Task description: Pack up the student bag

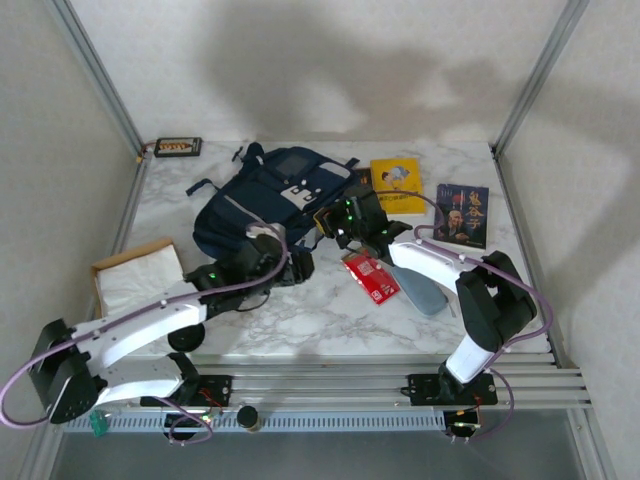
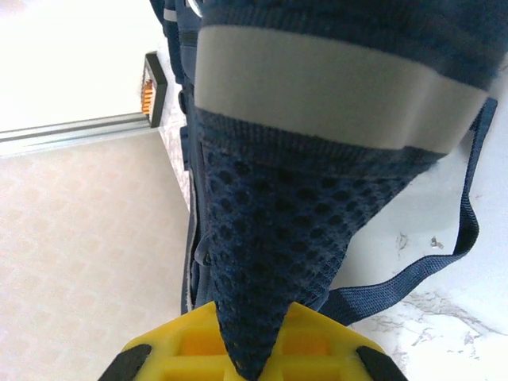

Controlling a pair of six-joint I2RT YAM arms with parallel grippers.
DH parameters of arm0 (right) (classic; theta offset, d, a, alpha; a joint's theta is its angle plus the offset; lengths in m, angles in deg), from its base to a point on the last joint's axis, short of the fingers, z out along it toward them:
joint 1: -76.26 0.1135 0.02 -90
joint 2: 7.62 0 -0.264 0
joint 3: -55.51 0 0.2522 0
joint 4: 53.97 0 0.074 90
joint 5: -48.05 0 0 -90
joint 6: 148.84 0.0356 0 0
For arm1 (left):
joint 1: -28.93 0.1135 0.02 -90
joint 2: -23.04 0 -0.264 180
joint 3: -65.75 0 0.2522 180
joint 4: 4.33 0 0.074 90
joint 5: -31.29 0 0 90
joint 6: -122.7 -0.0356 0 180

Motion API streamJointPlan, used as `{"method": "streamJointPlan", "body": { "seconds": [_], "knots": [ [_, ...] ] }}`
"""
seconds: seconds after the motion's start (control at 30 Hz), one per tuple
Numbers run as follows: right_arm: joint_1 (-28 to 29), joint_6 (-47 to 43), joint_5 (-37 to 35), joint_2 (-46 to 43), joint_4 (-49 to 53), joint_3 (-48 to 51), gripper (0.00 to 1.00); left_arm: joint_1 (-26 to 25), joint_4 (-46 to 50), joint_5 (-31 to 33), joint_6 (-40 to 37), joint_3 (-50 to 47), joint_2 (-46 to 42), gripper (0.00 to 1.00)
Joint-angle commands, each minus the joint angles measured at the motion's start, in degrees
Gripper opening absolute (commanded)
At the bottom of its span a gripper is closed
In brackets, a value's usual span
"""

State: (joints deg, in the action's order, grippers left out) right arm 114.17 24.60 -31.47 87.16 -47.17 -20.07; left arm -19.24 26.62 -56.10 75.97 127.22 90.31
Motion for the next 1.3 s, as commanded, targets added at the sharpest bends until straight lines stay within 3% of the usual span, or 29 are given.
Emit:
{"method": "streamJointPlan", "body": {
  "seconds": [0.0,0.2,0.5,0.6,0.8,1.0,1.27],
  "knots": [
    [0.7,3.4,0.4,-3.6,-4.6,-2.9,0.00,-1.3,-4.1,2.9,0.3,0.6,2.4,0.76],
    [0.8,5.0,1.2,-4.4,-4.6,-3.5,0.00,-1.5,-11.5,10.6,-4.8,-0.9,8.2,0.72],
    [0.7,7.9,2.0,-4.6,-6.6,-2.4,0.00,-0.9,-19.9,13.9,-12.6,5.0,18.1,0.66],
    [0.8,8.6,2.0,-4.4,-6.9,-2.6,0.00,0.8,-18.5,17.1,-9.6,7.9,21.3,0.60],
    [0.8,9.2,1.5,-4.6,-6.8,-2.5,0.00,2.2,-21.7,20.9,-3.4,7.1,21.5,0.58],
    [0.8,9.2,1.1,-4.3,-6.6,-3.0,0.00,3.8,-21.3,21.0,0.7,5.1,20.0,0.53],
    [0.8,9.5,0.7,-4.1,-7.1,-2.9,0.00,5.8,-24.4,18.7,-3.7,9.9,22.8,0.30]
  ]
}}
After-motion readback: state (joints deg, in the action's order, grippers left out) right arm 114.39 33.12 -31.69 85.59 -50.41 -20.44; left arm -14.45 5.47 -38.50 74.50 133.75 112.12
